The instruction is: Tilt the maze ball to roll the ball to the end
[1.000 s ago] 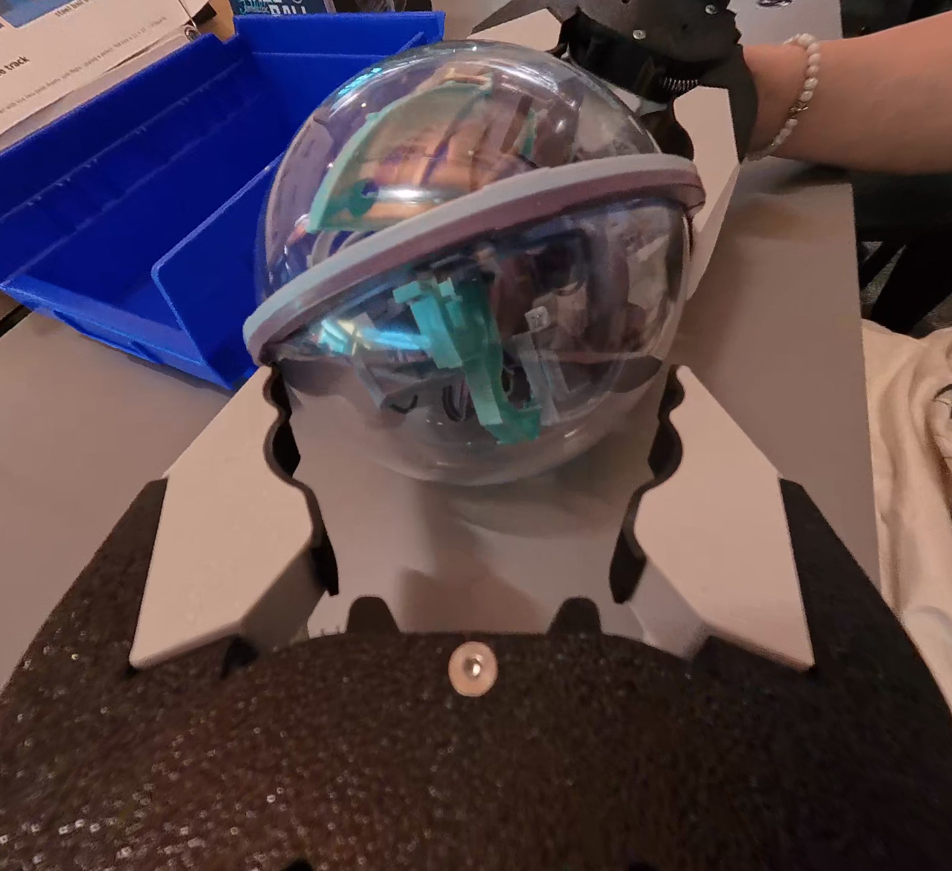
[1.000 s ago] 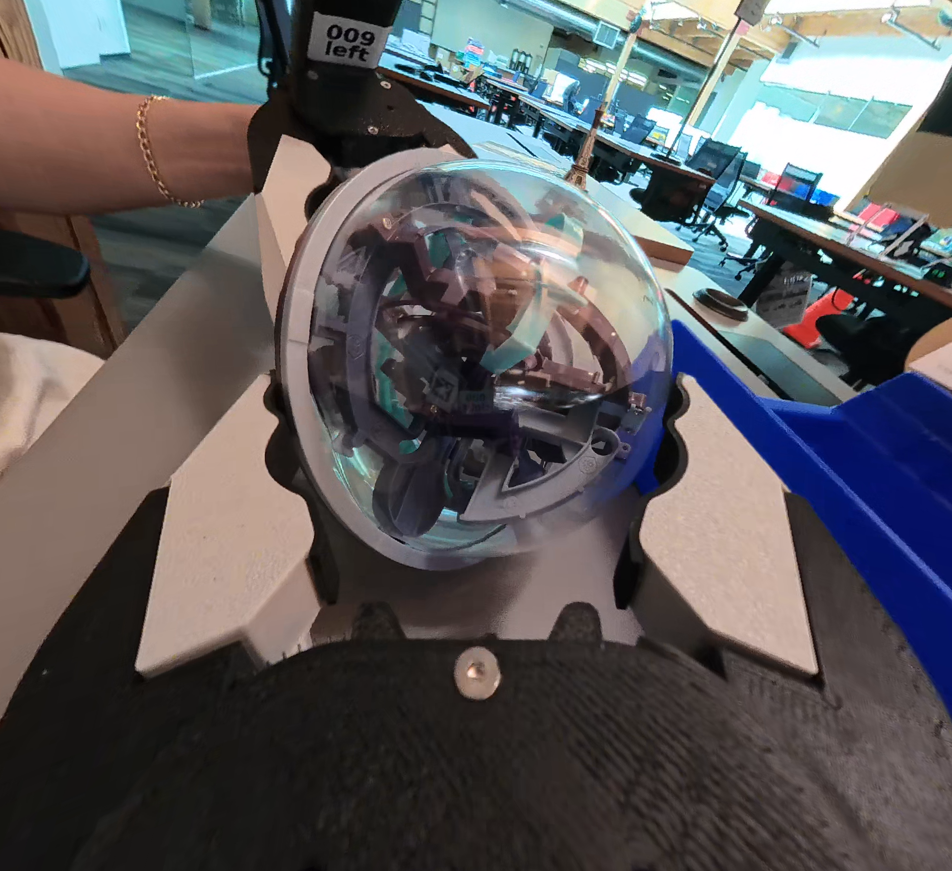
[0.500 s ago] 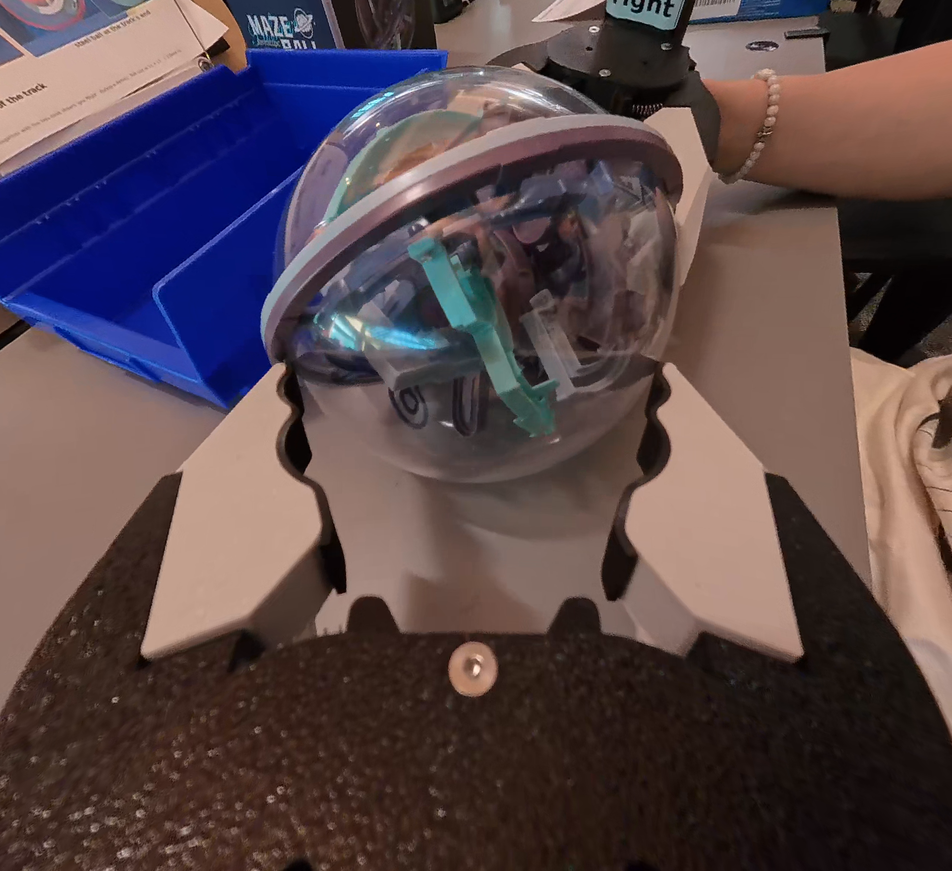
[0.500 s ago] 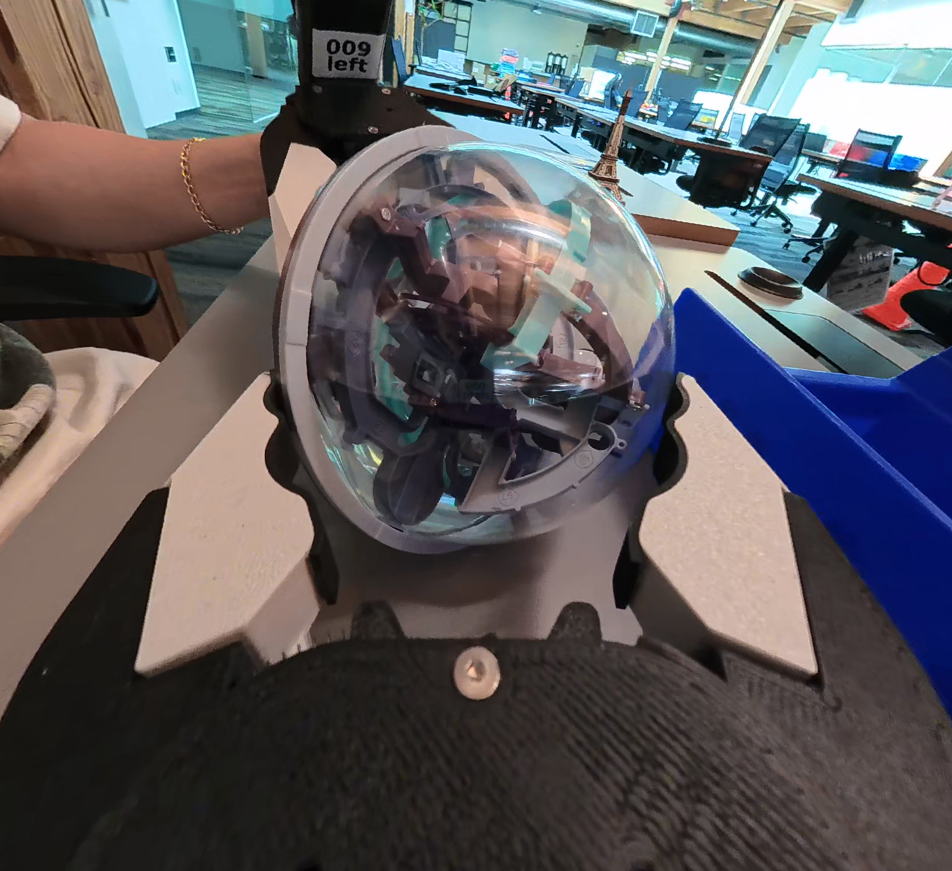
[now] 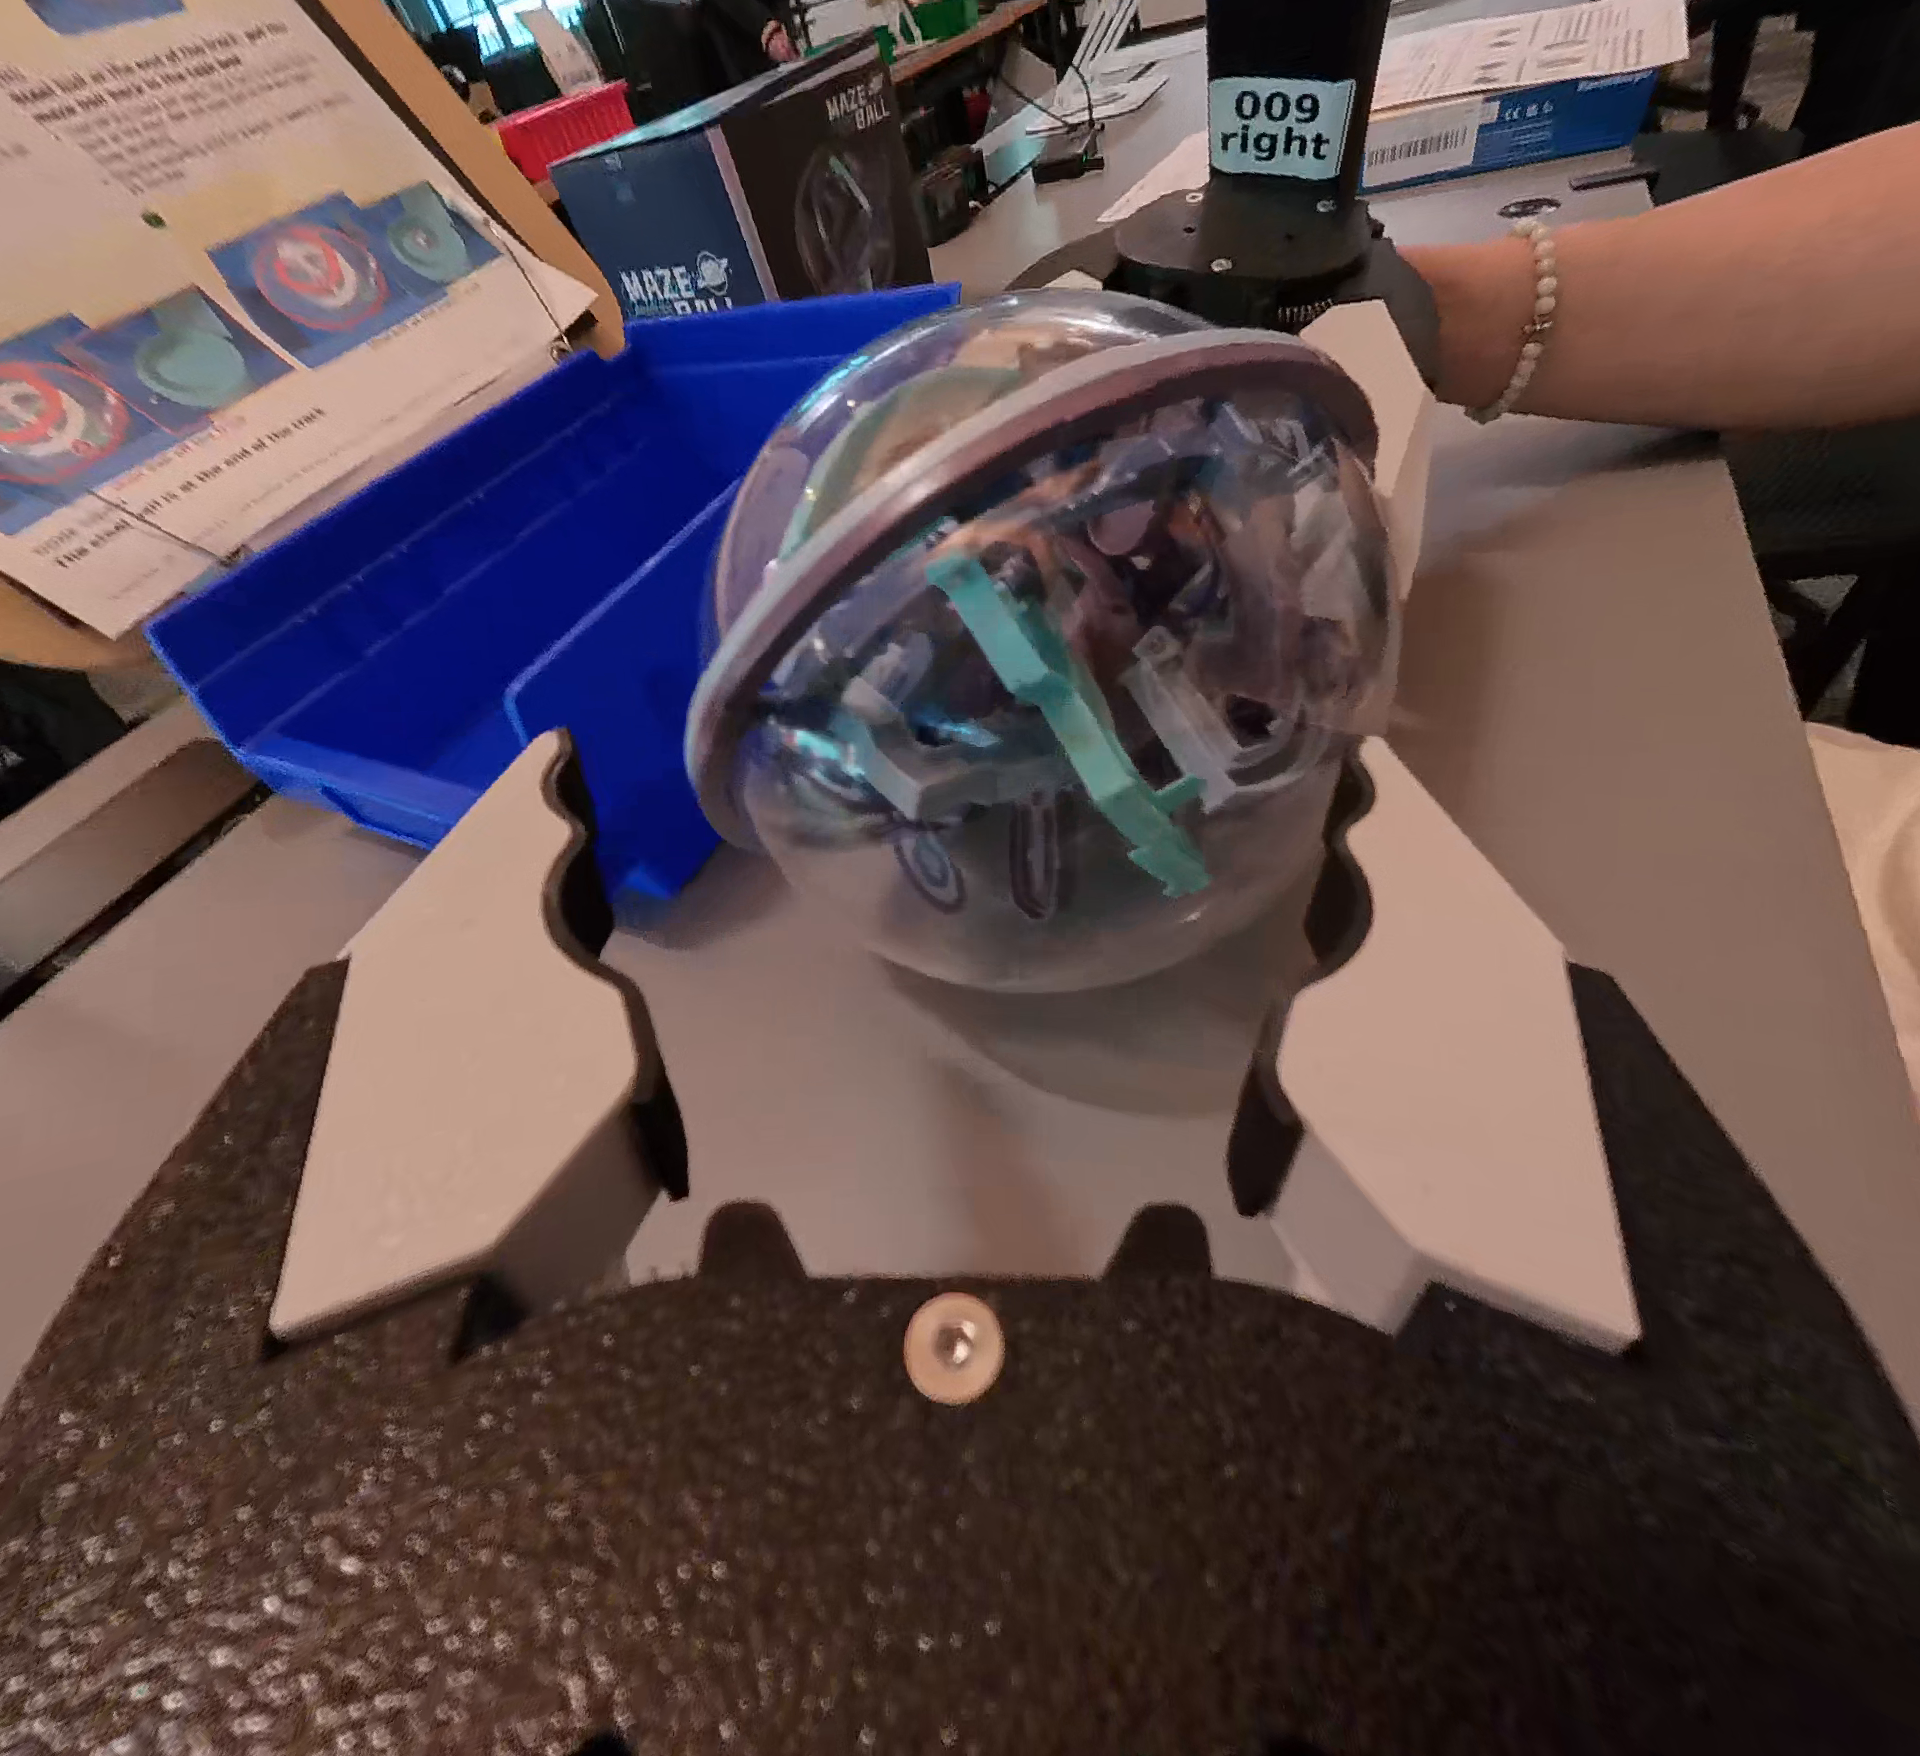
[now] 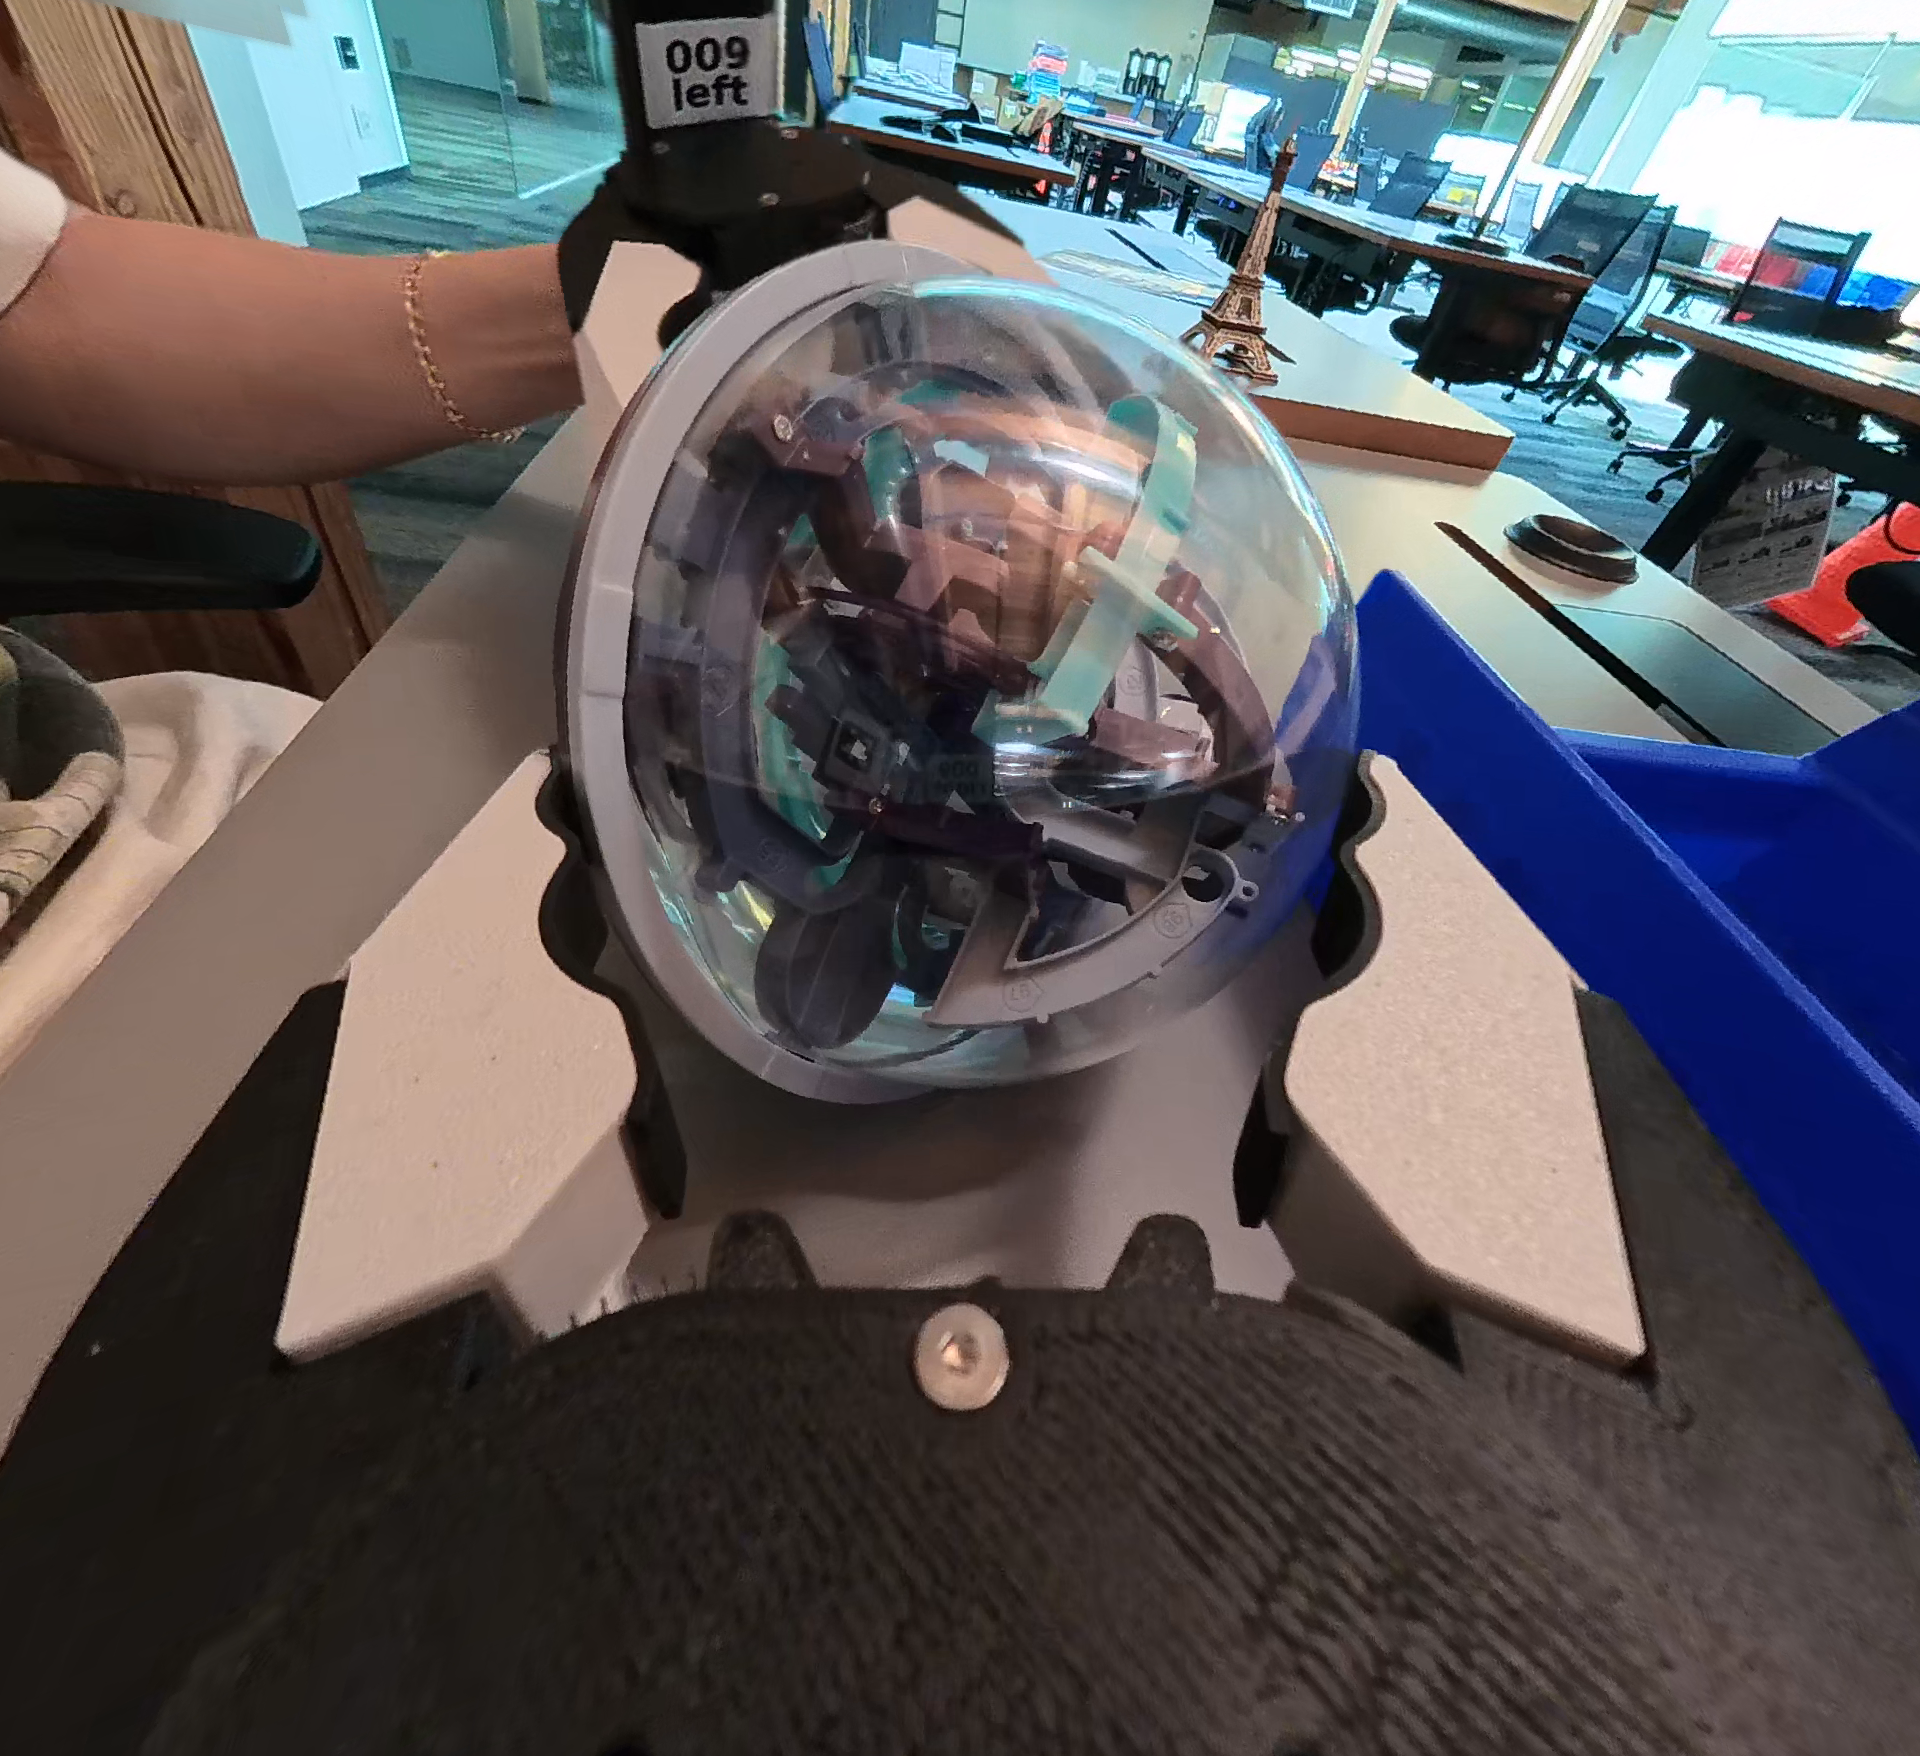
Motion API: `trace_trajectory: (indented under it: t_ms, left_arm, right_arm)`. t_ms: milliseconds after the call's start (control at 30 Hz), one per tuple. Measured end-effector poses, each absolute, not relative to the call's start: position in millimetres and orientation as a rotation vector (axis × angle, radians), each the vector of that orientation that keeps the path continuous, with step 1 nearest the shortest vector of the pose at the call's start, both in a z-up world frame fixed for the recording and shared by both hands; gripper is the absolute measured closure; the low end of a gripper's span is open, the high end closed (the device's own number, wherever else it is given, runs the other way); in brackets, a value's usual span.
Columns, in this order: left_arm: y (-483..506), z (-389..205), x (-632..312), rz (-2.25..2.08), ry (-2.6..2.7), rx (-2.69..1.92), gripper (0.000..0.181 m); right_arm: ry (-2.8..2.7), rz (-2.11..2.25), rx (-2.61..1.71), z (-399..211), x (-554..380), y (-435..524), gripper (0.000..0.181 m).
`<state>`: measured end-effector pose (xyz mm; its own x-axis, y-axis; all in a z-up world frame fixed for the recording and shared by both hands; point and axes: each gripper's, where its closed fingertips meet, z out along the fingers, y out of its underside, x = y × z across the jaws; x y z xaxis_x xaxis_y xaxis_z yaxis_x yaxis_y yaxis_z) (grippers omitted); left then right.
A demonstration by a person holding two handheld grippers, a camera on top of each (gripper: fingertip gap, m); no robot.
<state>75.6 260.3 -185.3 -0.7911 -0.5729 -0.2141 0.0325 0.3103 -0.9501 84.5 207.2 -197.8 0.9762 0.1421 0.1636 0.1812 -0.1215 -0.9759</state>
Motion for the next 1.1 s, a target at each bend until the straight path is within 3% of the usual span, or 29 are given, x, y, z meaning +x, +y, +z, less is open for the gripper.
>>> trace_trajectory:
  t_ms: [300,400,633,800,1100]
  left_arm:
    - [249,-198,87,-1.535,2.277,-0.247,0.034]
    - [243,-211,83,-1.499,2.382,-0.23,0.042]
    - [239,-222,81,-1.312,2.327,-0.294,0.034]
    - [241,-219,77,-1.27,2.313,-0.368,0.042]
    - [235,-216,83,-1.278,2.265,-0.524,0.043]
  right_arm:
    - [-0.268,-0.04,-1.737,-199,84,208,0.043]
    - [-0.286,-0.057,-1.775,-200,85,206,0.045]
    - [-0.312,-0.131,-1.786,-201,82,201,0.048]
    - [-0.299,-0.227,-1.821,-198,88,187,0.051]
    - [-0.268,-0.281,-1.727,-162,86,182,0.073]
